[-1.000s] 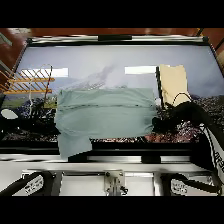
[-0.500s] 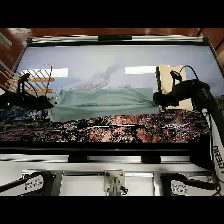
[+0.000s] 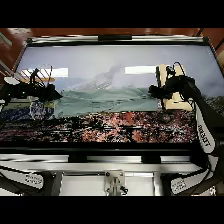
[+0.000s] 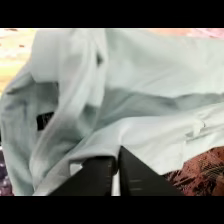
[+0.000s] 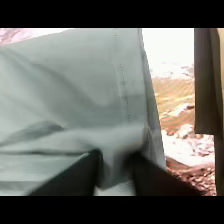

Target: Fold the shirts.

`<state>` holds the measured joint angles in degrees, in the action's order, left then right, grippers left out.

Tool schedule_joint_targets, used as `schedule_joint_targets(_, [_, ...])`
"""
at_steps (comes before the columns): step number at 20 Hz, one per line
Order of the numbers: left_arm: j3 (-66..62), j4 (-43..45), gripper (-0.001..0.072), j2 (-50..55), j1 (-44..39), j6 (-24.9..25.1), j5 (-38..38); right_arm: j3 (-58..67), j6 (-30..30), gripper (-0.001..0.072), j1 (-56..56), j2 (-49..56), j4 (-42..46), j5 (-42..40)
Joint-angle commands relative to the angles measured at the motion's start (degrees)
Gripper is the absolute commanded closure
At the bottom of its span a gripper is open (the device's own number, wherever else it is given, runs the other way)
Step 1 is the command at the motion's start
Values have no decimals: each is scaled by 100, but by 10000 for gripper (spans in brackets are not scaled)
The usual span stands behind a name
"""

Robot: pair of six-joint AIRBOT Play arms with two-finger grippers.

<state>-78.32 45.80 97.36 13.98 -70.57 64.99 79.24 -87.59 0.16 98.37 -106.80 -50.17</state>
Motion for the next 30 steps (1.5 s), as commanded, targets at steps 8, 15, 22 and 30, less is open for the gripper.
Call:
schedule_joint_targets(8, [-98, -160, 175, -33, -13, -39, 114, 68, -179, 24, -446, 240, -734, -610])
schedule_joint_targets(15, [-151, -203, 174, -343, -146, 409, 348, 68, -372, 394, -96, 625, -1401, -754])
schedule_joint_targets(22, [-334, -234, 458, -575, -931, 24, 293, 68, -890, 638, -63, -811, -1425, -935])
schedule_joint_targets(30, [212, -238, 553, -570, -3241, -758, -1152, 68, -20, 639, -63, -2879, -1416, -2555])
